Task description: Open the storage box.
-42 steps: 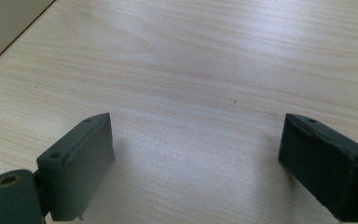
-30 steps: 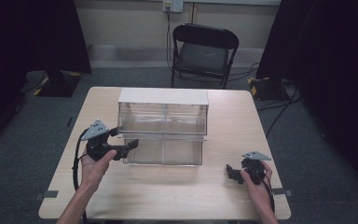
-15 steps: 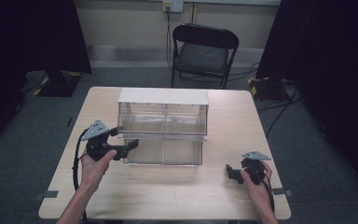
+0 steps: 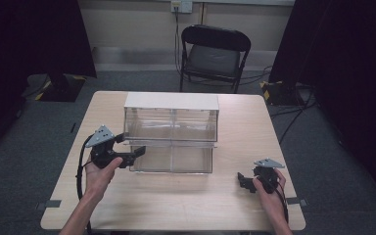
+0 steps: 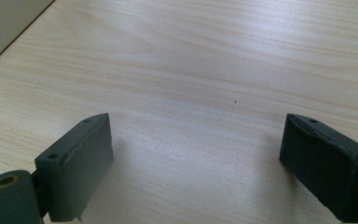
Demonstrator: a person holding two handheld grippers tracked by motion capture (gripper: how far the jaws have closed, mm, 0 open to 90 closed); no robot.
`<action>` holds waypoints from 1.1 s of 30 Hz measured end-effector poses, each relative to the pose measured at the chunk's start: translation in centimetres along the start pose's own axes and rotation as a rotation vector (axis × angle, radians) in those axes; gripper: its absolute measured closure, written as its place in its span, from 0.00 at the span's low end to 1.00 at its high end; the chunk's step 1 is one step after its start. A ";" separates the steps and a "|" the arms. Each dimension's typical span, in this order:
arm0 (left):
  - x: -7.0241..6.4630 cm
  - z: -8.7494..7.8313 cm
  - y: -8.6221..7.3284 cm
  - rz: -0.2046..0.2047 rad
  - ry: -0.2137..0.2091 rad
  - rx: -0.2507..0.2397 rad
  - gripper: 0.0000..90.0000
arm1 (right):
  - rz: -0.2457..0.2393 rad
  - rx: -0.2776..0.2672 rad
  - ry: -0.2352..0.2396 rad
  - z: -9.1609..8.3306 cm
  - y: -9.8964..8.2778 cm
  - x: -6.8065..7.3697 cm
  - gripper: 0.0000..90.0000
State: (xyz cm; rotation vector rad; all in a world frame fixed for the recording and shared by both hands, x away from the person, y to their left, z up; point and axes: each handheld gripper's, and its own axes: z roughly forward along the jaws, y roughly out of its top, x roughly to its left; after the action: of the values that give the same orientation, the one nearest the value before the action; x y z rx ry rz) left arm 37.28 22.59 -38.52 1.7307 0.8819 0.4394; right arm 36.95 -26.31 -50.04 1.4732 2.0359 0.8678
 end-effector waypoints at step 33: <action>0.0 0.0 0.1 0.011 0.006 0.007 0.16 | 0.000 0.000 0.000 0.0 0.0 0.0 0.10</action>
State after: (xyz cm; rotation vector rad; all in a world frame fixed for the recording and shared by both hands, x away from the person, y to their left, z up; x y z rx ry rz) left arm 37.28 22.60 -38.39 1.7418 0.8792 0.4495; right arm 36.94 -26.31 -50.03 1.4734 2.0359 0.8675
